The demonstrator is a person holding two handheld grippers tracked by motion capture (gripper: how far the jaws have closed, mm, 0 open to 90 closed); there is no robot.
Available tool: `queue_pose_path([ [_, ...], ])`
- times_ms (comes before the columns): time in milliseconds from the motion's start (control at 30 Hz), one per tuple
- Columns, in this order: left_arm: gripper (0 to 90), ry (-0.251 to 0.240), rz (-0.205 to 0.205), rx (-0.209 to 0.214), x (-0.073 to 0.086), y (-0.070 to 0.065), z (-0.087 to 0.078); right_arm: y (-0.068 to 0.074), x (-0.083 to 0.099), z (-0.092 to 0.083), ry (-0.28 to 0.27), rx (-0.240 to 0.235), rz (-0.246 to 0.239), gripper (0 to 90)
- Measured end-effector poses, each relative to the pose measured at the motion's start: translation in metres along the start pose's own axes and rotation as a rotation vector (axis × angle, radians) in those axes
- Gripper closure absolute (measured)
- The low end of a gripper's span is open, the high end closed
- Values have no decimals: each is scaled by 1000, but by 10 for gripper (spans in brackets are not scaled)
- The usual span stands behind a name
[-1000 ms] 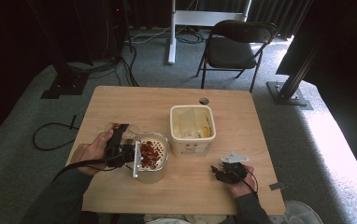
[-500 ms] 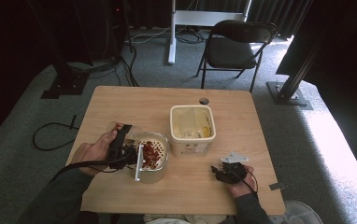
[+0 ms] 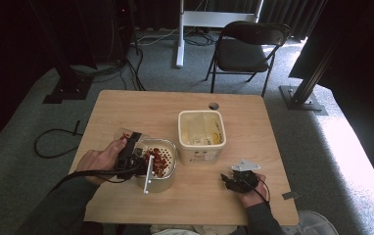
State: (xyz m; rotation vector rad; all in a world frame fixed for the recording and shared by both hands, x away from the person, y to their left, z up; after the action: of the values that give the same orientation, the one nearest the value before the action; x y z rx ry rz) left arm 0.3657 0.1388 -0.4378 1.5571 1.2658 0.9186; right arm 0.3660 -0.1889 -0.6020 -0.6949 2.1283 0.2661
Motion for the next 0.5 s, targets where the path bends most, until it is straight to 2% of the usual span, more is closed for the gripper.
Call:
queue_pose_path([
  [67,344,19,3,0,4,0,3,-1,0,-1,-2,0,2,433],
  [167,345,14,7,-3,3,0,2,-1,0,0,-2,0,2,432],
  [200,344,-12,-3,3,-3,0,1,0,0,0,2,-1,-1,432],
  [233,344,-12,-3,3,-3,0,1,0,0,0,2,-1,-1,432],
  [267,344,15,-4,0,4,1,4,0,0,0,1,-1,-2,433],
  [333,344,23,-11,-7,7,4,4,0,0,-1,-2,-1,1,432],
  [433,344,-19,-16,-3,-4,3,-1,-1,0,0,0,0,3,433],
  [500,344,-15,-14,3,-3,1,0,0,0,0,1,-2,-1,432],
])
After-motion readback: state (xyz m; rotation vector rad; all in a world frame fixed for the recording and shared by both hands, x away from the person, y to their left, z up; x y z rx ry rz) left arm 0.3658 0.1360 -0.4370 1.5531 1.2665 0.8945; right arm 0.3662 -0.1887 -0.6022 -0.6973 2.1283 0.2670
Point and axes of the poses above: each handheld gripper's, and its own axes: z roughly forward along the jaws, x roughly out of its underside, y roughly to its left, the point moved 9 cm from there along z, roughly forward along the jaws, and after that the axes turned 6 degrees about -y, right-handed, at the moved point
